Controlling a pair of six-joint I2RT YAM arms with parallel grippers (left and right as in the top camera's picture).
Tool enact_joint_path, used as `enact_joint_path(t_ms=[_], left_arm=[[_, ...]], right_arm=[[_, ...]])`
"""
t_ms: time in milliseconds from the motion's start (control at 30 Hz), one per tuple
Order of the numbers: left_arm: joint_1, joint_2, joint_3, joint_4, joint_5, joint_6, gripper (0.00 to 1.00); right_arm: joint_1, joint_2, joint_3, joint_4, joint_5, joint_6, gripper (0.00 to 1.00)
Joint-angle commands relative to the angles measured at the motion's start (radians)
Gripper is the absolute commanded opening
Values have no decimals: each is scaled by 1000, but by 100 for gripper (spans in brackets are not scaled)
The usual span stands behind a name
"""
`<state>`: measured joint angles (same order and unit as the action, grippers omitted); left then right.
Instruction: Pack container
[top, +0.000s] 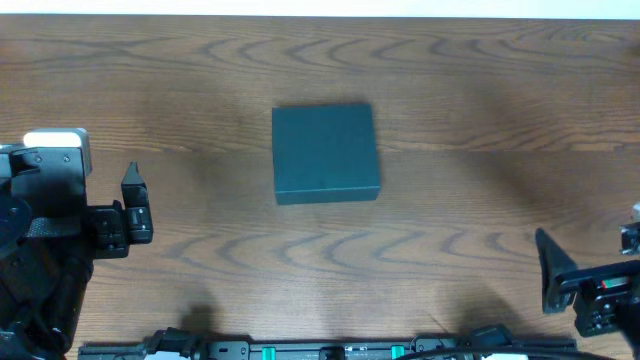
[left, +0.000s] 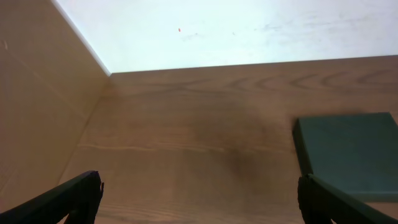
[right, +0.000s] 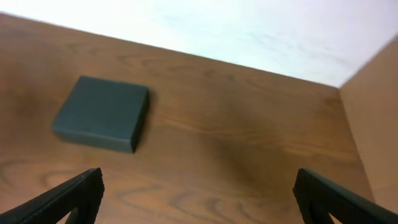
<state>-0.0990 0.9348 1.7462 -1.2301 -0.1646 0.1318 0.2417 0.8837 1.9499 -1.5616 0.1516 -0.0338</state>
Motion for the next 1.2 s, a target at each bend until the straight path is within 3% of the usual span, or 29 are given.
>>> enact_joint_path(t_ms=[0,233,533,800,1167], left_arm=[[5,-3,-4,-1,-8,2,98],[5,-3,-4,-1,-8,3,99],[5,-3,-4,-1,-8,2,99],[5,-3,-4,-1,-8,2,99],[5,-3,-4,-1,-8,3,99]], right_arm=[[-89,-93,-127,89,-86,23,99],[-218,-392,-645,486,-268,38,99],[-224,-650,-1129,653,-268,178,99],[-224,-746,-1373,766,-261,187,99],[-224,-875,-1565,875,-261,203,99]])
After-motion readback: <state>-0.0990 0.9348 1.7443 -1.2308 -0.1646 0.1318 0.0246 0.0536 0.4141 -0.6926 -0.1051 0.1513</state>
